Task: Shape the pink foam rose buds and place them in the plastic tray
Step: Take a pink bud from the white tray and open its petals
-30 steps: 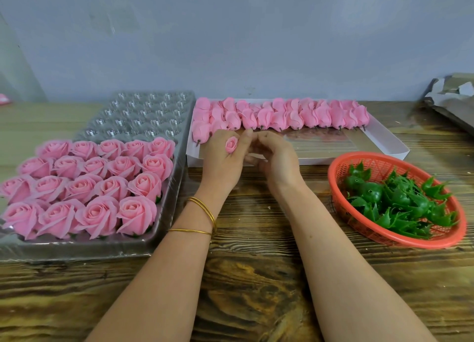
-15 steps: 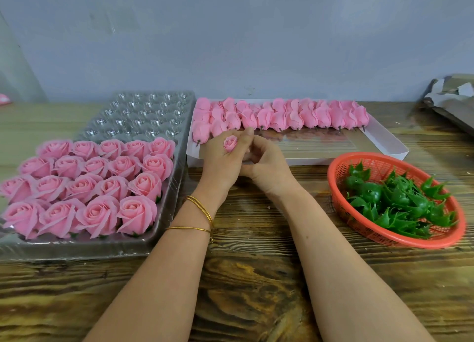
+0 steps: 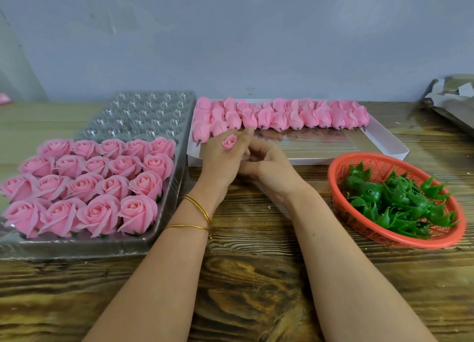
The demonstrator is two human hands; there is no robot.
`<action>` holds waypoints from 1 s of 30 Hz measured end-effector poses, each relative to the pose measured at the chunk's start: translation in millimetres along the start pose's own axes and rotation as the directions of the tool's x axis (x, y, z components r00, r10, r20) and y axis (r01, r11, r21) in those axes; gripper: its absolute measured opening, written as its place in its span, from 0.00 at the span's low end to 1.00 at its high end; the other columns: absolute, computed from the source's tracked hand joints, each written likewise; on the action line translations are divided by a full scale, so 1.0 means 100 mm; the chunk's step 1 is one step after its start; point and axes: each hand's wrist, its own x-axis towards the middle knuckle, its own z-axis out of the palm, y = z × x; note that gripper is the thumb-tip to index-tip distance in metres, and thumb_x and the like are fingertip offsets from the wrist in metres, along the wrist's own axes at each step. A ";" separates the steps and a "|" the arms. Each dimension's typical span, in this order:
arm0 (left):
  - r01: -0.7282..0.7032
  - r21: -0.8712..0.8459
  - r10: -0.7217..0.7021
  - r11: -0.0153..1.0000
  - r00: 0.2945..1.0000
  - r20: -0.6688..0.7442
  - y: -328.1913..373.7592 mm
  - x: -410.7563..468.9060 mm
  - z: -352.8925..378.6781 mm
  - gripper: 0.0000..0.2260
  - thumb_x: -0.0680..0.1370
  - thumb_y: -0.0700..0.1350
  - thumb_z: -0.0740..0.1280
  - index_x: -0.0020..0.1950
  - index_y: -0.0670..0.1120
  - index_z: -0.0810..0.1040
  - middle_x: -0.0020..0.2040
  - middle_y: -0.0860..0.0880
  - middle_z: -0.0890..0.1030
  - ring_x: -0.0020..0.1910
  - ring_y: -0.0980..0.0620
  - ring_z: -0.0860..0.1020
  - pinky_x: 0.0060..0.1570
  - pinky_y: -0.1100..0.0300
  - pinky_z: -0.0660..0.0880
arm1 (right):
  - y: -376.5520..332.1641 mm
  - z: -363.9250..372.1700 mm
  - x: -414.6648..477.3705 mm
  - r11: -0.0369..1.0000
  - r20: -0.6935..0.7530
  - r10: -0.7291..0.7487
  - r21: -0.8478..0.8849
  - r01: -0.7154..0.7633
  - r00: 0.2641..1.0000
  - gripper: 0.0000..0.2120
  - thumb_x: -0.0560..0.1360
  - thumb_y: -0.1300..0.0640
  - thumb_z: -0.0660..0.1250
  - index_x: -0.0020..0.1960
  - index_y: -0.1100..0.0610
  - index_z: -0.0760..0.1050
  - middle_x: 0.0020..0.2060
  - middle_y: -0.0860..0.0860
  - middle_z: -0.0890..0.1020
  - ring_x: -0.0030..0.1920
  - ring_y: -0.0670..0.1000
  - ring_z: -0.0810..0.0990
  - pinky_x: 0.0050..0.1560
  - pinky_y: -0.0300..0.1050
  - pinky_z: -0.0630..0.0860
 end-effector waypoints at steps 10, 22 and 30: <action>0.007 -0.063 -0.006 0.998 1.000 0.010 0.00 0.01 0.00 0.19 0.79 0.53 0.65 0.43 0.35 0.76 0.37 0.42 0.76 0.39 0.47 0.77 0.45 0.50 0.75 | 0.03 0.00 0.05 0.991 -0.097 -0.065 -0.119 0.053 0.993 0.16 0.68 0.74 0.72 0.53 0.62 0.77 0.45 0.59 0.80 0.44 0.52 0.80 0.51 0.47 0.78; -0.019 -0.033 0.020 0.999 1.000 0.019 0.00 0.01 -0.03 0.11 0.75 0.50 0.71 0.38 0.43 0.80 0.32 0.50 0.78 0.38 0.51 0.77 0.46 0.47 0.78 | 0.01 -0.01 0.00 0.998 0.005 -0.031 -0.049 0.031 1.000 0.16 0.74 0.75 0.65 0.61 0.68 0.75 0.51 0.61 0.81 0.57 0.58 0.80 0.67 0.61 0.72; -0.010 -0.019 0.009 1.000 1.000 -0.013 -0.03 0.02 -0.01 0.18 0.77 0.53 0.67 0.27 0.53 0.76 0.35 0.38 0.79 0.37 0.48 0.79 0.38 0.56 0.78 | 0.00 0.01 0.02 0.995 -0.060 -0.061 -0.077 0.056 0.996 0.19 0.68 0.78 0.68 0.48 0.56 0.77 0.39 0.53 0.79 0.44 0.51 0.79 0.51 0.46 0.77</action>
